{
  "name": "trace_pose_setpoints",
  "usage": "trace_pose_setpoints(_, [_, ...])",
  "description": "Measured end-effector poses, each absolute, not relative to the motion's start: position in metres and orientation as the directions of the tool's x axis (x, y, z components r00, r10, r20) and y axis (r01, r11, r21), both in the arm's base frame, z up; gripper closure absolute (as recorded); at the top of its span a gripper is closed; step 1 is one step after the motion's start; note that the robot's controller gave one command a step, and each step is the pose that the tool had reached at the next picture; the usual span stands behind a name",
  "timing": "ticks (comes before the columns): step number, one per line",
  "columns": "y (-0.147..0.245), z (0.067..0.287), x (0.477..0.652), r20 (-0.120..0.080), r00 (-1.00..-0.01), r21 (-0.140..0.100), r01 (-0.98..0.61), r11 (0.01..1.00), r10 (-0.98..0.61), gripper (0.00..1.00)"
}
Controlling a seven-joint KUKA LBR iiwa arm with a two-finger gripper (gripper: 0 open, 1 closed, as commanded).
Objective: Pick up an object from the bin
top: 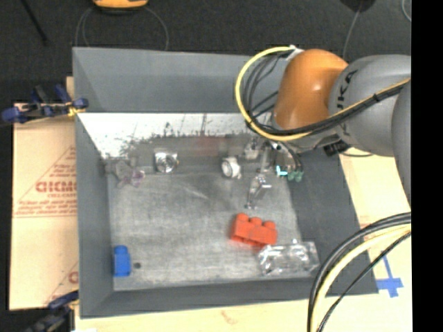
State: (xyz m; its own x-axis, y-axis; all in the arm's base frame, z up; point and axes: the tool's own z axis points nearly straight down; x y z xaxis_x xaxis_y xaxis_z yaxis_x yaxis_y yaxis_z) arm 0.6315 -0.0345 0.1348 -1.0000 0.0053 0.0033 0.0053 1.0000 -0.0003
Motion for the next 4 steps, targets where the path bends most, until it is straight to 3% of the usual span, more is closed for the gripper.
trace_pose_setpoints(1, [-0.043,0.142,0.55,0.001,-0.993,-0.001,-0.121,0.993,-0.121,0.0])
trace_pose_setpoints(2, [-0.041,0.159,0.53,-0.002,-0.995,0.001,-0.099,0.995,-0.099,0.0])
trace_pose_setpoints(3, [-0.036,0.13,0.535,0.0,-0.993,0.0,-0.115,0.993,-0.115,0.0])
trace_pose_setpoints(4, [-0.049,0.072,0.533,-0.01,-1.0,0.002,0.009,1.0,0.009,0.0])
